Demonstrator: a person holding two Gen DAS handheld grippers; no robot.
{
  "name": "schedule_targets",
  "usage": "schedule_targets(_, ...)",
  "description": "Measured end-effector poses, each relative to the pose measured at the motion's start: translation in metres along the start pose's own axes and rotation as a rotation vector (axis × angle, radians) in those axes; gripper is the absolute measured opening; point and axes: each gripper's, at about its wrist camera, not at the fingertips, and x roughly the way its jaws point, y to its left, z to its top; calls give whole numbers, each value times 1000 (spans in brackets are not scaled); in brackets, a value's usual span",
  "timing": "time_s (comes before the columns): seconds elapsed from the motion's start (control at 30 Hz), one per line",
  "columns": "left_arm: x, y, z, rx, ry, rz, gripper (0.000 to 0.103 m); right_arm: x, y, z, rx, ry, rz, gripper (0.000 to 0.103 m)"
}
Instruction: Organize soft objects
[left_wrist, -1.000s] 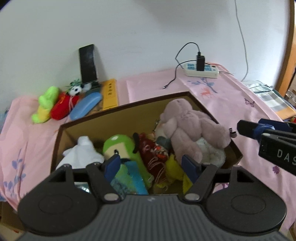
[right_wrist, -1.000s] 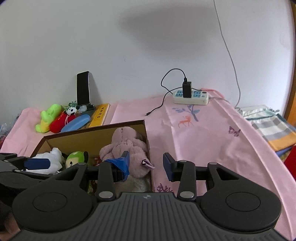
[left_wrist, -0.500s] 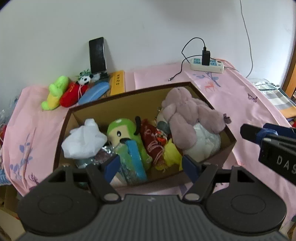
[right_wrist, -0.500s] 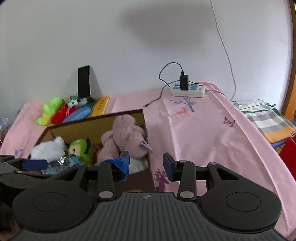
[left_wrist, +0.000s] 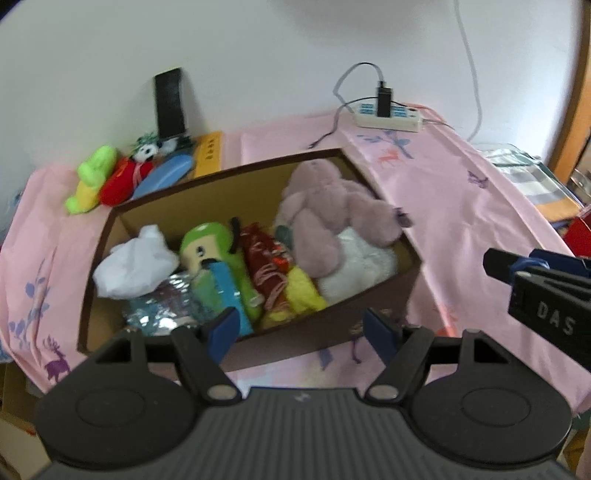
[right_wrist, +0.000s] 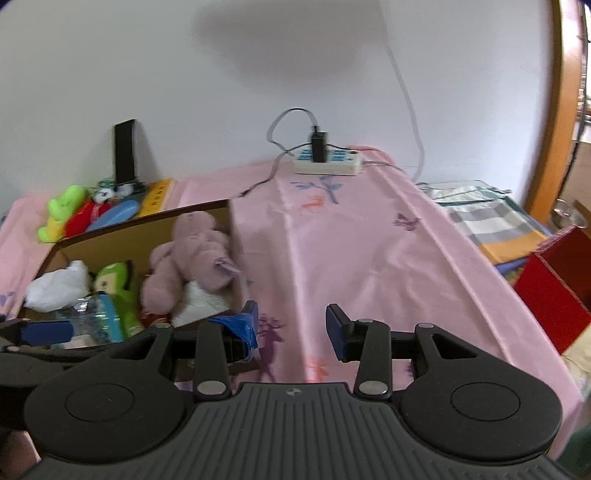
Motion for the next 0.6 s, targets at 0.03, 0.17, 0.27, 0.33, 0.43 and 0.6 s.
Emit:
schedule_targets(0.03,0,-6,1,13,1,-8,76,0,-3,0,-1,1,-22,24)
schedule_targets(0.17,3,-27,4,56,12,-48,76,-1,-20,0,29,9,-74,24)
schedule_targets(0.27,5,-40,7,88,10,-67,76,-1,-31,-1,50,16,-99,24)
schedule_targets(0.33,5,-45,9,101,6,-73,76,-1,-37,-1,61,21,-107,24)
schedule_targets(0.43,6,-49,13,103,1,-71,76,-1,-40,0,69,22,-103,24)
schedule_targets(0.6,11,-37,18,59,9,-51,76,2,-32,5,56,22,-64,24)
